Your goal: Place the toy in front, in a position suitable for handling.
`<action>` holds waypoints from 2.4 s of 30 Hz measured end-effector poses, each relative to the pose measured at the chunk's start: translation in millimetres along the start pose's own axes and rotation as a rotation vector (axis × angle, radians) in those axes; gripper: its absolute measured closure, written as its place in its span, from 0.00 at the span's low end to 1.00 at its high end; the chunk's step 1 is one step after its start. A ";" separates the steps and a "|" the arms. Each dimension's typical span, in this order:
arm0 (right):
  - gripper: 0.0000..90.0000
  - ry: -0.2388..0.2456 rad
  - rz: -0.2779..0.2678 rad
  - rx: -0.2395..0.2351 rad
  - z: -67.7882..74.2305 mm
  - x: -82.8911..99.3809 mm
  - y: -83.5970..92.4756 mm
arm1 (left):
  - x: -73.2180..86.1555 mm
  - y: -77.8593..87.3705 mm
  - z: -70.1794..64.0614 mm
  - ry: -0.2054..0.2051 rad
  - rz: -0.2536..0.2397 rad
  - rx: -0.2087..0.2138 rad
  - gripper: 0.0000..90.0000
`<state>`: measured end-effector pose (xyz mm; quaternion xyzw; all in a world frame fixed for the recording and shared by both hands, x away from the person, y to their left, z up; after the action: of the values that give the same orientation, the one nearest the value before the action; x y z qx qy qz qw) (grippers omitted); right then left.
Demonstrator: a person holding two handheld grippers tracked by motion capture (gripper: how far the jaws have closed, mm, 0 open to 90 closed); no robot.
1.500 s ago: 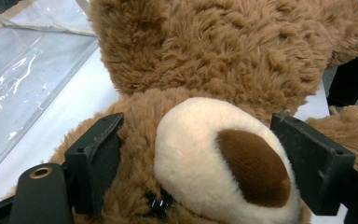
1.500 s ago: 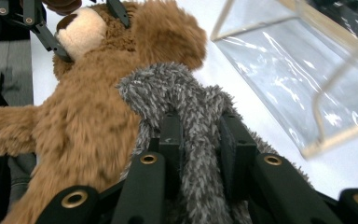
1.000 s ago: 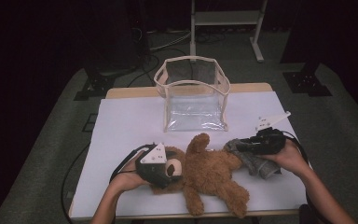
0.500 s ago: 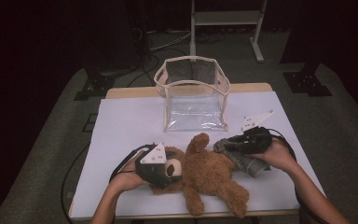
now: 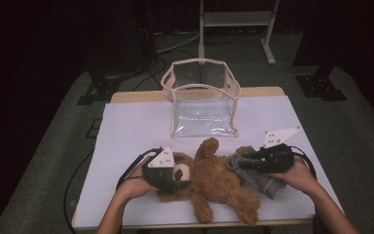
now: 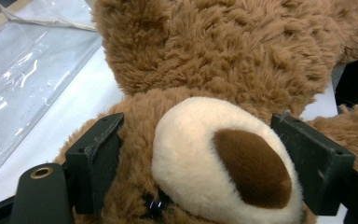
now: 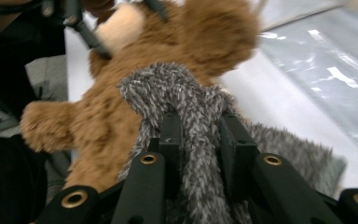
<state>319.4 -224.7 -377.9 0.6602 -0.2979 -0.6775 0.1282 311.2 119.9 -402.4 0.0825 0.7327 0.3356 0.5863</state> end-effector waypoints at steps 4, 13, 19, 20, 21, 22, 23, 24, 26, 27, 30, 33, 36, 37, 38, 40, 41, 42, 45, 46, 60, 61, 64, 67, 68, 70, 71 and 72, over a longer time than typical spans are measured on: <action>0.81 -0.040 -0.040 -0.015 6.1 11.4 -3.7 | 0.1 0.3 2.4 0.003 -0.005 0.009 0.22; 0.81 -0.046 -0.037 0.003 17.9 19.5 9.4 | -2.5 -2.1 5.0 0.037 -0.008 -0.010 0.22; 0.81 0.079 -0.060 -0.036 27.5 -27.7 -6.4 | -5.2 -4.9 7.1 0.061 -0.012 -0.038 0.23; 0.81 0.099 -0.054 -0.047 30.9 -34.8 -12.1 | -5.2 -4.9 7.1 0.061 -0.012 -0.038 0.23; 0.81 0.123 -0.044 -0.058 33.8 -40.0 -18.2 | -5.9 -5.0 7.4 0.064 -0.015 -0.047 0.23; 0.81 0.147 -0.029 -0.060 36.1 -43.3 -24.3 | -5.9 -5.0 7.4 0.064 -0.015 -0.047 0.23; 0.81 0.162 -0.006 -0.055 37.5 -44.6 -30.2 | -6.7 -4.4 6.4 0.056 -0.017 -0.054 0.23; 0.81 0.174 0.016 -0.050 36.8 -43.5 -34.7 | -7.2 -3.3 6.1 0.051 -0.019 -0.058 0.23; 0.81 0.172 0.024 -0.048 34.7 -40.6 -37.0 | -7.9 -1.6 6.0 0.047 -0.023 -0.063 0.23; 0.81 0.163 0.019 -0.043 32.1 -37.1 -37.1 | -8.5 0.7 6.0 0.044 -0.033 -0.061 0.23; 0.81 0.116 0.005 -0.030 25.3 -26.6 -30.8 | -10.3 8.3 6.8 0.040 -0.052 -0.050 0.23; 0.81 0.090 0.009 -0.013 18.4 -16.3 -24.0 | -9.8 17.0 7.4 0.022 -0.050 -0.051 0.23; 0.81 0.069 0.005 -0.006 12.6 -9.9 -19.8 | -5.9 30.0 11.9 0.030 -0.054 -0.059 0.23; 0.81 0.069 0.005 -0.006 12.6 -9.9 -19.8 | -5.9 30.0 11.9 0.030 -0.054 -0.059 0.23; 0.81 0.060 0.005 -0.006 11.1 -7.8 -18.8 | -4.4 31.6 13.7 0.029 -0.050 -0.067 0.23; 0.81 0.044 0.002 -0.007 8.0 -3.6 -17.0 | -1.3 31.9 17.1 0.047 -0.036 -0.075 0.25; 0.81 0.036 0.012 0.006 5.7 -0.1 -15.1 | 0.7 30.2 18.5 0.054 -0.035 -0.064 0.26; 0.81 0.032 0.012 0.012 4.7 1.3 -14.2 | 4.4 24.3 19.4 0.066 -0.017 -0.045 0.27; 0.81 0.028 0.022 0.021 4.3 2.3 -12.2 | 6.2 19.8 19.4 0.084 -0.021 -0.029 0.27; 0.81 0.032 0.026 0.024 4.6 1.8 -11.3 | 6.3 18.9 19.4 0.086 -0.020 -0.027 0.28; 0.81 0.243 0.092 -0.038 34.5 -76.3 -63.9 | 5.9 12.1 14.3 0.085 -0.005 -0.022 0.32; 0.81 0.254 0.104 -0.045 36.3 -77.2 -69.7 | 6.2 12.1 13.9 0.085 -0.006 -0.022 0.32; 0.81 0.293 0.162 -0.037 39.4 -74.3 -81.9 | 7.1 12.0 13.0 0.082 -0.007 -0.021 0.32; 0.82 0.275 0.172 -0.029 32.5 -61.7 -72.6 | 5.0 7.9 7.4 0.082 -0.009 0.005 0.32; 0.82 0.275 0.172 -0.029 32.5 -61.7 -72.6 | 5.0 7.9 7.4 0.082 -0.009 0.005 0.32; 0.82 0.254 0.169 -0.037 28.3 -51.3 -60.2 | 1.3 2.5 0.1 0.062 0.001 0.026 0.32; 0.82 0.248 0.168 -0.037 27.7 -48.3 -56.5 | 0.3 1.3 -2.2 0.058 0.004 0.031 0.32; 0.82 0.248 0.168 -0.037 27.7 -48.3 -56.5 | 0.3 1.3 -2.2 0.058 0.004 0.031 0.32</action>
<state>309.6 -146.2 -372.1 0.7091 -0.3214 -0.5831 0.2321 308.7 120.1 -401.7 0.0835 0.7543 0.3276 0.5628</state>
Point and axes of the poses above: each handheld gripper's, and its own axes: y roughly backward along the jaws, x roughly out of its underside, z roughly to its left, the point moved 1 cm from there along -y, roughly forward along the jaws, and after that the axes turned 12 degrees about y, right-handed, at the moved point
